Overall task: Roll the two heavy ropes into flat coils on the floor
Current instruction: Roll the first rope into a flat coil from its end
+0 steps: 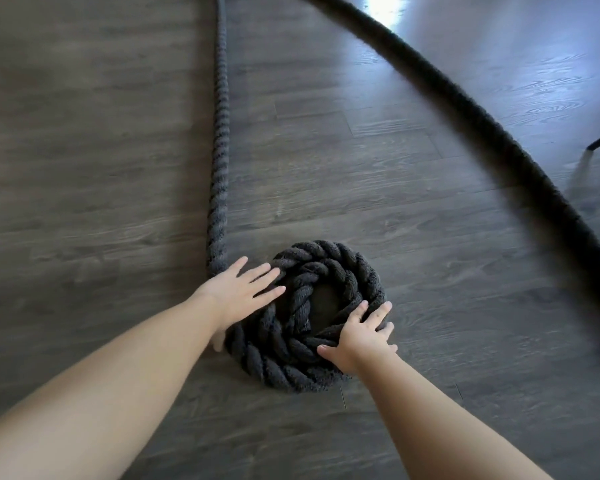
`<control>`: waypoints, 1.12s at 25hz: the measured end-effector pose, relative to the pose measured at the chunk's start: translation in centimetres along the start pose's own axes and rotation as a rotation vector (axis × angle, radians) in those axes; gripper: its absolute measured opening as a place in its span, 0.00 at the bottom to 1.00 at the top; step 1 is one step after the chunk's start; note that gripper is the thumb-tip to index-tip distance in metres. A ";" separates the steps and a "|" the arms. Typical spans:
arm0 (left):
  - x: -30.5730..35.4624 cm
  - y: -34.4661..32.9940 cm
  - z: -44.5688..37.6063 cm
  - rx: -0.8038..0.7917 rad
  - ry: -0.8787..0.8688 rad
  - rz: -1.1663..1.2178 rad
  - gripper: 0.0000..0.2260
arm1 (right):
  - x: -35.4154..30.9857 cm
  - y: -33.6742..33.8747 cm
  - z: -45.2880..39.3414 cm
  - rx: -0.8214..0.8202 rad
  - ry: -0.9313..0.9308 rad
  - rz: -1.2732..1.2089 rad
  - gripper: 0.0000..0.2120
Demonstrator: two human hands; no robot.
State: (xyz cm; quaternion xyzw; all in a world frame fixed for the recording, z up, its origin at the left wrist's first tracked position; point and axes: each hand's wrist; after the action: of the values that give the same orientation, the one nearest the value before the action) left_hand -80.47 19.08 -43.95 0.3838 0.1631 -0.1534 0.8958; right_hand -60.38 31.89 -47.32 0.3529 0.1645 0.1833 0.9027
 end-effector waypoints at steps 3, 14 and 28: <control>-0.6 -1.4 -0.8 0.000 -0.042 0.093 0.64 | -0.5 1.3 -0.8 -0.007 0.028 0.041 0.58; -0.4 2.4 -4.1 -0.057 0.245 0.527 0.51 | -12.1 5.1 -3.3 -0.034 -0.178 -0.226 0.40; -12.5 -4.0 -8.1 0.159 -0.042 0.259 0.49 | -12.7 5.6 -9.3 0.006 -0.099 -0.017 0.40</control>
State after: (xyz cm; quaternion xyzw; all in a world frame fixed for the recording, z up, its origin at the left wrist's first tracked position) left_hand -94.76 24.28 -46.69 0.4682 0.0809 -0.0568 0.8781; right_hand -76.70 35.42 -47.81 0.3627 0.1233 0.1575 0.9102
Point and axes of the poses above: each hand's wrist, its own z-axis away from the middle knuckle, its own y-axis out of the back of the hand, x = y × z, and after that the axes turned 4 degrees about y, right-handed
